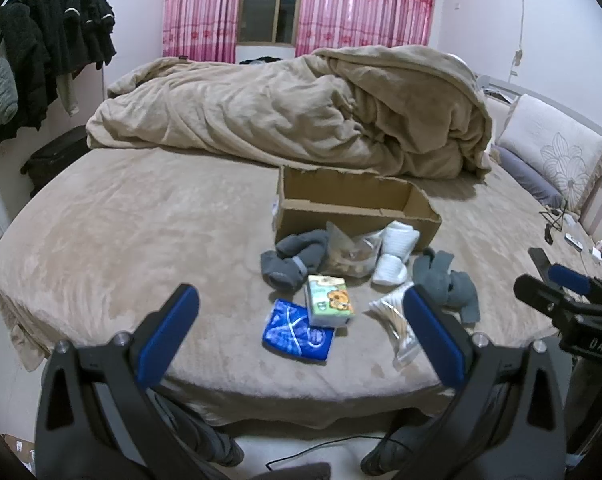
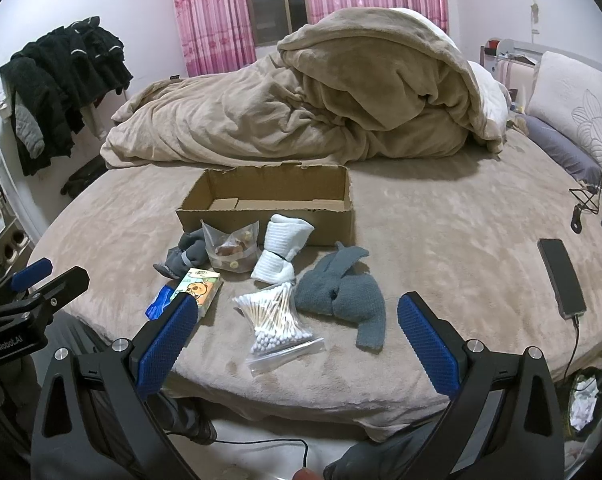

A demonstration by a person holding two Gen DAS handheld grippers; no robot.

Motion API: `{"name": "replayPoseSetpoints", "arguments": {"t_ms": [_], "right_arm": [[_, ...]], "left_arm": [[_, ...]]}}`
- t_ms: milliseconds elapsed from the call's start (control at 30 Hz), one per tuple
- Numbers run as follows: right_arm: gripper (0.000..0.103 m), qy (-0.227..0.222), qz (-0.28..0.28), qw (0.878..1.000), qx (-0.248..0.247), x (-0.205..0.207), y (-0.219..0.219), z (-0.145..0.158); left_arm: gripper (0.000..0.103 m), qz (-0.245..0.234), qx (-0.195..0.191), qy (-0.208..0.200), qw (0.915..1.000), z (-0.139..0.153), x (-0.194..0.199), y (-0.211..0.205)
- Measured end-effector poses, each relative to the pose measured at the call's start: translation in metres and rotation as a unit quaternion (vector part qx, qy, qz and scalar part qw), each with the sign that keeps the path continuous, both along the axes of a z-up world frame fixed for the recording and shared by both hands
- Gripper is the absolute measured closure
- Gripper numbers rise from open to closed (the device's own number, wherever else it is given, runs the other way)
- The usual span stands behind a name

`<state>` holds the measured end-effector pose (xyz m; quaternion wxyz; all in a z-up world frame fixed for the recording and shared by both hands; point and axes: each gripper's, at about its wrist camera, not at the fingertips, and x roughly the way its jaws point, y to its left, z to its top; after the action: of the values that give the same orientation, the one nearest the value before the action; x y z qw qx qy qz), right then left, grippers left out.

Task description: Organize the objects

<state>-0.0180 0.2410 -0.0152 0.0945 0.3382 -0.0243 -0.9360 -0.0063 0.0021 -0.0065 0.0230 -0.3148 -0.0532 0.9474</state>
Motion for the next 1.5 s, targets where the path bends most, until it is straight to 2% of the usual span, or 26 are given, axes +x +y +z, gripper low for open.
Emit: {"name": "replayPoseSetpoints", "arguments": {"t_ms": [1500], "right_arm": [[0.001, -0.001, 0.001, 1.000, -0.001, -0.0010, 0.0020, -0.0021]], "left_arm": [[0.000, 0.000, 0.010, -0.003, 0.9999, -0.0035, 0.0006, -0.0013]]}}
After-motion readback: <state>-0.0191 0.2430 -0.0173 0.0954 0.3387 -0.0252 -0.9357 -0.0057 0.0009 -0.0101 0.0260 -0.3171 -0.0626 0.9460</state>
